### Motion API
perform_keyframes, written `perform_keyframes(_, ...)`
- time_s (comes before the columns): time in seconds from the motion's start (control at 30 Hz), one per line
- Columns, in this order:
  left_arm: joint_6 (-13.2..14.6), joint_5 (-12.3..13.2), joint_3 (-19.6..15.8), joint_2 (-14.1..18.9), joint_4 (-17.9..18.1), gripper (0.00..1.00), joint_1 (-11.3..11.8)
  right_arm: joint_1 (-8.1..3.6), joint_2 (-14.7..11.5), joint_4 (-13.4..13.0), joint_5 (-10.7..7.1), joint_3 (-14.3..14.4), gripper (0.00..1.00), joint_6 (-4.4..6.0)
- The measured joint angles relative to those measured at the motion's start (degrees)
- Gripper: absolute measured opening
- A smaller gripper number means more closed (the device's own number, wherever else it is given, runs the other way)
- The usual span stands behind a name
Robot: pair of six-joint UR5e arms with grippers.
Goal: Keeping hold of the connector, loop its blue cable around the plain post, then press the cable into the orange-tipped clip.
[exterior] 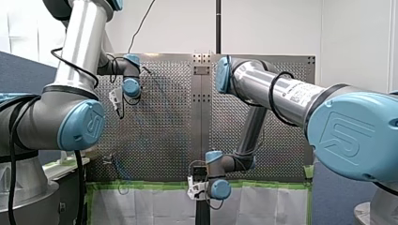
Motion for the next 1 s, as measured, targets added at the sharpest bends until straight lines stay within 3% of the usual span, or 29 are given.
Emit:
perform_keyframes(0.37,0.0,0.0,0.0,0.0,0.0,1.00,0.1,-2.28,0.2,-5.3,1.68,3.4,0.00,0.38)
perform_keyframes(0.63,0.0,0.0,0.0,0.0,0.0,1.00,0.2,-4.35,0.3,-9.6,1.88,7.0,0.00,2.67)
perform_keyframes(0.8,0.0,0.0,0.0,0.0,0.0,1.00,0.2,-5.44,1.0,-11.3,2.19,7.9,0.00,3.17)
perform_keyframes(1.0,0.0,0.0,0.0,0.0,0.0,1.00,0.4,-6.71,3.6,-12.8,3.44,8.3,0.00,3.35)
